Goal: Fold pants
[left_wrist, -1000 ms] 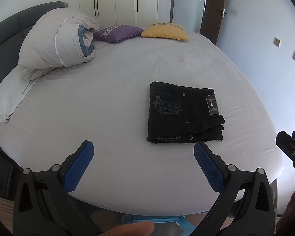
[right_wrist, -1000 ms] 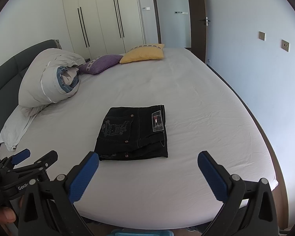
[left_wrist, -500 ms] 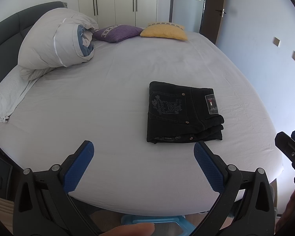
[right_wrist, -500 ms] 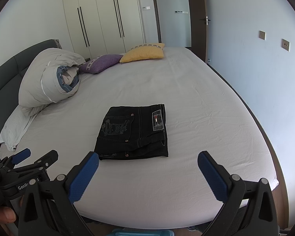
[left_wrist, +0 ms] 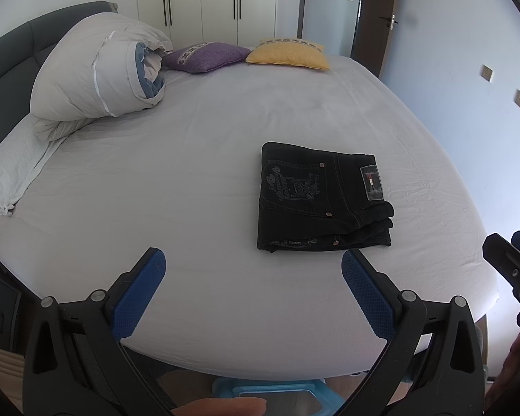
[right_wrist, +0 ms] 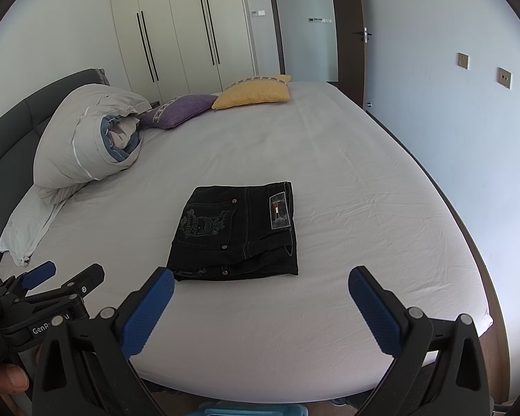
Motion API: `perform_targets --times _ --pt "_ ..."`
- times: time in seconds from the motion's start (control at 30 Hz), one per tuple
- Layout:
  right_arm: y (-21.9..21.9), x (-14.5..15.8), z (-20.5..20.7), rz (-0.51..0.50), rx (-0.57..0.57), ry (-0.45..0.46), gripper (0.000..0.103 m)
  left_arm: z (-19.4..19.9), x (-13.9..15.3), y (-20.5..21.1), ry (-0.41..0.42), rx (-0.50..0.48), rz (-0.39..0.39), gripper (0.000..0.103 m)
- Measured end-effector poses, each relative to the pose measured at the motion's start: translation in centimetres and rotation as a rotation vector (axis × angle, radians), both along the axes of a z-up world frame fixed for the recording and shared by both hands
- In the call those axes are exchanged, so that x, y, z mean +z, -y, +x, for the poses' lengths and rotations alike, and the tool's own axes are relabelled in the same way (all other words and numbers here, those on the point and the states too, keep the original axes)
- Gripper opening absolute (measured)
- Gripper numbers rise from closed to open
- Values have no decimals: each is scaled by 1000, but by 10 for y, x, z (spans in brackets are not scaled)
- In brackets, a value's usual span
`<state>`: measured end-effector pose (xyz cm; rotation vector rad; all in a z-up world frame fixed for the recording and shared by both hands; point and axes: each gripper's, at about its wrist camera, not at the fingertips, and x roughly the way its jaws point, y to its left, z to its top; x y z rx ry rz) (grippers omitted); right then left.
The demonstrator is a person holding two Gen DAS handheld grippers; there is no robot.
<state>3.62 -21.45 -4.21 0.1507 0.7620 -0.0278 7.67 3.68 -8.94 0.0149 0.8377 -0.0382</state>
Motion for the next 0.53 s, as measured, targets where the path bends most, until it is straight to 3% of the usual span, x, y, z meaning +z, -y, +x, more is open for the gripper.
perform_targets --times 0.53 --pt "-2 -6 -7 1 -3 -8 103 0 -6 1 -11 -5 2 103"
